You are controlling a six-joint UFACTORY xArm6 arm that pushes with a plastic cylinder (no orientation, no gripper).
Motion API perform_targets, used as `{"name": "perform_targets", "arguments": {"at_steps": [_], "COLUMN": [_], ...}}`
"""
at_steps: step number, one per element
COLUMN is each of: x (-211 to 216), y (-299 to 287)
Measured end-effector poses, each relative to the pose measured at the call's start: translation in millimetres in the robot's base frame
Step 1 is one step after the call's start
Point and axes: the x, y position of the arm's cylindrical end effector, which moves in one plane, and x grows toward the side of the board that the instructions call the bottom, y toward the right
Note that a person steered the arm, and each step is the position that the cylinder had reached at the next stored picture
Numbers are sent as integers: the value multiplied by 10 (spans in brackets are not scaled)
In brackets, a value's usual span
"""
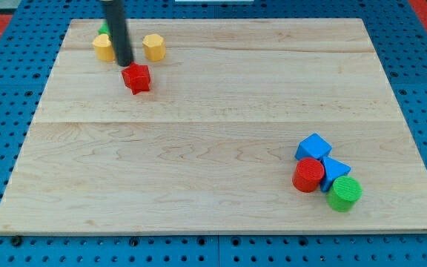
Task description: Slide the red star diagonal to the red circle
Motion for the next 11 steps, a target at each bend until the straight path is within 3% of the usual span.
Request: {"name": "perform_targets", "arguments": {"at_steps": [1, 2, 4, 5, 6, 7, 8, 9, 10, 11], "x": [690, 786, 208, 408, 694, 478, 1002, 1224, 886, 870], "y": [582, 1397, 893, 1921, 2529, 2684, 2837, 2617, 2551, 2386]}}
